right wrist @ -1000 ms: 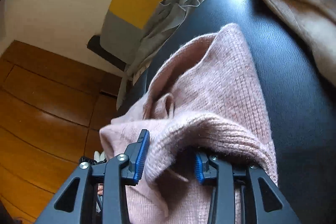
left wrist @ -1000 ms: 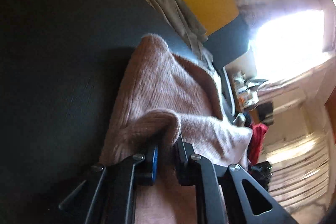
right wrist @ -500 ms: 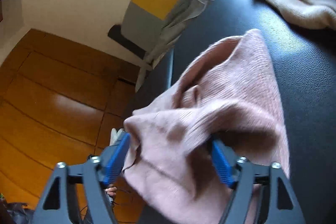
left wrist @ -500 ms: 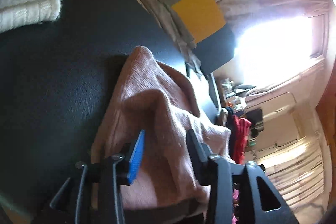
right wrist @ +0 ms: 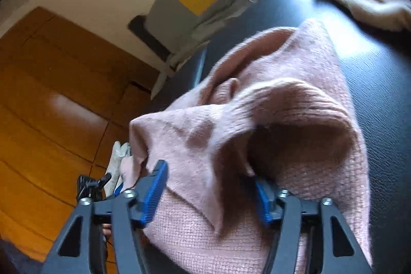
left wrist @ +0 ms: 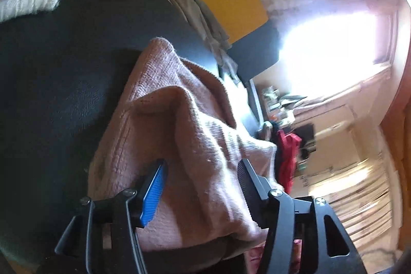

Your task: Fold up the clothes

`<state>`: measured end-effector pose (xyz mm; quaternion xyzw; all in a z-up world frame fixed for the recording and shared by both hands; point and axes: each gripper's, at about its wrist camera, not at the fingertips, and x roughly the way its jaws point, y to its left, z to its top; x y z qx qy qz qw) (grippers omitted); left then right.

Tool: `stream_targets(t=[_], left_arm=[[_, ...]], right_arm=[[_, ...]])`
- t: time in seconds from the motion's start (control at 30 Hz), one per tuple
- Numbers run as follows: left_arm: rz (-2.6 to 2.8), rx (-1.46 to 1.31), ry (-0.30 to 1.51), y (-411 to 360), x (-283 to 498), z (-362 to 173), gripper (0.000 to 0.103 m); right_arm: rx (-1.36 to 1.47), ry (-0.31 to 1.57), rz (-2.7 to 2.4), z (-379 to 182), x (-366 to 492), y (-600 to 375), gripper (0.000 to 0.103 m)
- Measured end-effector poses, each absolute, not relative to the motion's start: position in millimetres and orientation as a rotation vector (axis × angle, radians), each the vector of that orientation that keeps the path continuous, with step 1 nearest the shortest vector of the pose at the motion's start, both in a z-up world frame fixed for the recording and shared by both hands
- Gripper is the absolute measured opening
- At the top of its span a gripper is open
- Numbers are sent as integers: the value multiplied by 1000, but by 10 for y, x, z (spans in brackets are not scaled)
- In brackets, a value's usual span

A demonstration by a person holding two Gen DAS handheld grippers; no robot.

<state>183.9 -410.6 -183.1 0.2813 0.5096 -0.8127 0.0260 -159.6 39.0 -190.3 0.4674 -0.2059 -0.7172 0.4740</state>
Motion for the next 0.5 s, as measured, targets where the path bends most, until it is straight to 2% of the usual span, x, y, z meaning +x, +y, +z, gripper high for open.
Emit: stream_targets(t=[0.1,0.17,0.23,0.27,0.3,0.33,0.37,0.4,0.5], left_arm=[[-2542,922,1490,-4060,1739,-1819,57],[-2574,955,1444,-4047,1689,-1776,57],[-2605,985,1410,-4059,1664,-1728,53],[-2621,995,1394,-4062,1646,-1701,43],[-2632,995,1379,-4057,1628,-1676,25],[-2648,1001,1366,-4063,1603,-1638,15],[-2665,1007,1352,-4069,1578,-1599,8],[-2684,1001,1364,-4070,1554,-1565,3],[-2756,949,1392,-4086,1468,-1376,2]], right_arm=[[1129,-453,-1762,-1861,-1561,335,80],[1167,-430,-1768,-1847,-1586,313,78],[1215,-393,-1800,-1825,-1629,328,64],[1239,-372,-1819,-1814,-1652,338,45],[1252,-348,-1828,-1798,-1667,339,26],[1260,-323,-1833,-1781,-1678,334,19],[1257,-301,-1841,-1747,-1686,334,14],[1242,-289,-1846,-1692,-1693,342,14],[1162,-300,-1850,-1439,-1750,364,14]])
